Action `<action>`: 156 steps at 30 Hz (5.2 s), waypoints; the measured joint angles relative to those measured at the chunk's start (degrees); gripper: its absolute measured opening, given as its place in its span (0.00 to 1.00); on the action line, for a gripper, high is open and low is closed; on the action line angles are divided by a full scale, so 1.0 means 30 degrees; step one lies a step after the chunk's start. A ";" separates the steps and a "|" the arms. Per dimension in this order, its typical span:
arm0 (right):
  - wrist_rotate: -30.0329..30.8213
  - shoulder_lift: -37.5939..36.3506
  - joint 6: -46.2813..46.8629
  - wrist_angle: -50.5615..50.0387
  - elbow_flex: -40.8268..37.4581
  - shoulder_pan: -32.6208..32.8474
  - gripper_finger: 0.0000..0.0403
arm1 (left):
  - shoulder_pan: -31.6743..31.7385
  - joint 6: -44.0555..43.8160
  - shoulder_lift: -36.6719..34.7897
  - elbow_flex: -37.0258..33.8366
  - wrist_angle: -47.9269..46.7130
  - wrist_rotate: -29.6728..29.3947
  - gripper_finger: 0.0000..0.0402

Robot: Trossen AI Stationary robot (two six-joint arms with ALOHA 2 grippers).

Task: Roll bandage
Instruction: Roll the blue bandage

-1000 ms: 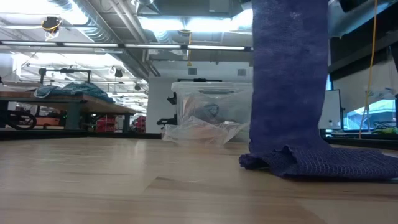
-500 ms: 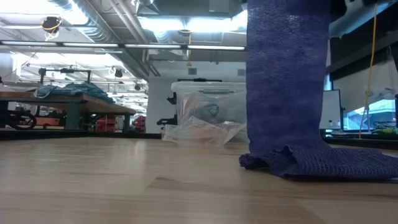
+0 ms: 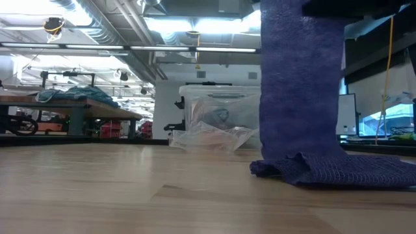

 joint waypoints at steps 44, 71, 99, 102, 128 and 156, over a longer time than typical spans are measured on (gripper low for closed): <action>-0.1464 -0.0022 -0.3768 -0.1491 0.4323 0.3233 0.01 | 0.1027 0.5330 0.2112 -0.1093 -0.0703 -0.5835 0.00; -0.1687 -0.3050 -0.1051 -1.0142 0.9588 -0.2184 0.01 | 0.2499 -0.1434 0.2920 -0.1093 -0.1459 -0.1785 0.00; -0.4287 -0.3395 0.3825 -1.4462 1.1497 0.3179 0.01 | 0.2616 -0.1596 0.2891 -0.1086 -0.3672 -0.3577 0.00; -0.1743 -0.3388 0.4170 -1.5067 1.1497 0.4057 0.01 | 0.2671 -0.1585 0.2891 -0.1086 -0.3672 -0.3149 0.00; 0.0005 -0.4532 0.2950 -1.5215 1.1497 -0.5608 0.02 | 0.2184 0.1216 0.3233 -0.1078 -0.2367 -0.1173 0.00; -0.5298 -0.1802 0.5277 -2.0031 1.1014 -0.9914 0.65 | 0.3759 -1.1118 0.3284 -0.1100 -0.9741 -0.0871 0.00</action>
